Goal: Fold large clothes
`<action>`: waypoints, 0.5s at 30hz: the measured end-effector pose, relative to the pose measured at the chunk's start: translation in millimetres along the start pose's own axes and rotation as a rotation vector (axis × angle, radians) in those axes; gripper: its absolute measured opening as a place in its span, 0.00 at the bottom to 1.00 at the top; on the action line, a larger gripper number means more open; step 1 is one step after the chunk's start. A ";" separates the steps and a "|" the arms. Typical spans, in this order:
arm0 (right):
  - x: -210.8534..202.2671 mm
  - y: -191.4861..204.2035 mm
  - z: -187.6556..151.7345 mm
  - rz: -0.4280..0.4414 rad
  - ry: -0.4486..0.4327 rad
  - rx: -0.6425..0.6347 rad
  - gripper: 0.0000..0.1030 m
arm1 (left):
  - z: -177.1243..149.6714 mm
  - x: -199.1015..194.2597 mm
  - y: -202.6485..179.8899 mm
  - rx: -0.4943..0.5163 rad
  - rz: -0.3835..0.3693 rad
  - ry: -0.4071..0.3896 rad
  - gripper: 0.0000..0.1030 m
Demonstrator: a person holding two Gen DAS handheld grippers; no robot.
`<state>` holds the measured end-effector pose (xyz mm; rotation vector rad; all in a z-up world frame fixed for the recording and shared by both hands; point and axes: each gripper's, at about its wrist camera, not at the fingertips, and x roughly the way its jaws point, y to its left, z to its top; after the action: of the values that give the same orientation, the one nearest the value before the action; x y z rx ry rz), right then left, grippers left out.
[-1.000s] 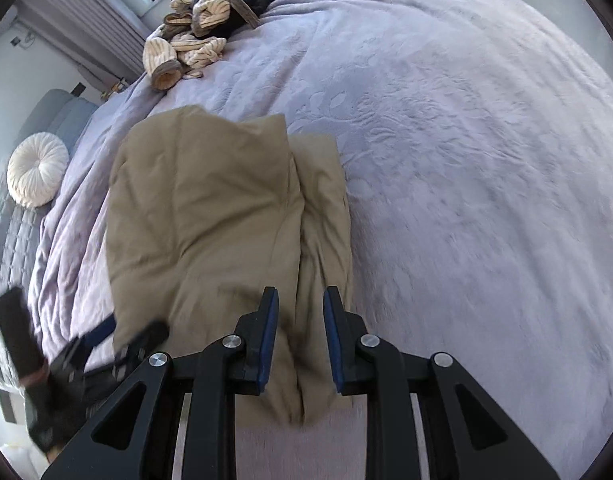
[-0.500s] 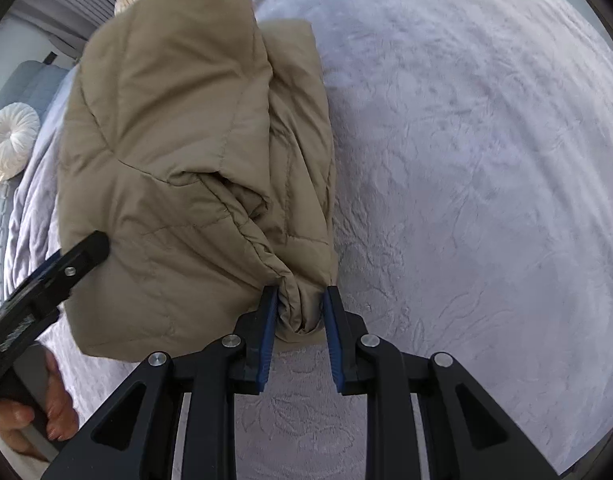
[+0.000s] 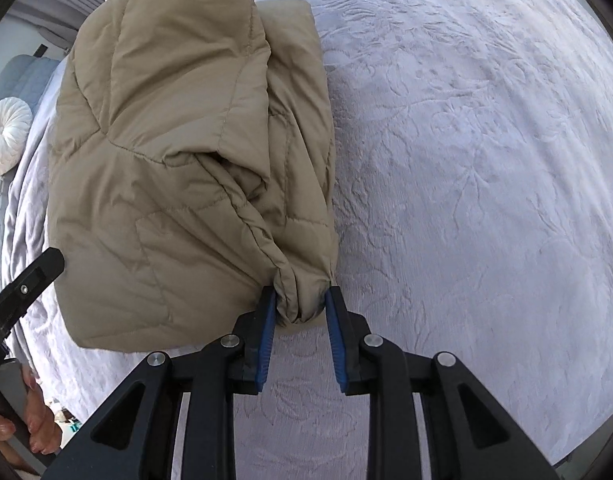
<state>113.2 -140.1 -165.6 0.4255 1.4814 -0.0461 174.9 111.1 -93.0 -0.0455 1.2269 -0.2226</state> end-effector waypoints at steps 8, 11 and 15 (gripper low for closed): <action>-30.4 7.7 -1.5 0.026 0.022 -0.010 0.28 | -7.5 -18.9 4.7 0.018 -0.011 0.014 0.96; -44.2 11.7 -3.1 0.042 0.017 -0.023 0.44 | -11.6 -27.3 7.6 0.021 -0.010 0.021 0.96; -60.7 24.3 -6.1 0.051 0.003 -0.056 0.44 | -18.1 -39.0 12.6 0.016 0.006 0.032 0.96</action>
<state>108.1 -129.5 -100.9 0.4179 1.4712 0.0359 147.3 132.5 -64.9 -0.0242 1.2570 -0.2286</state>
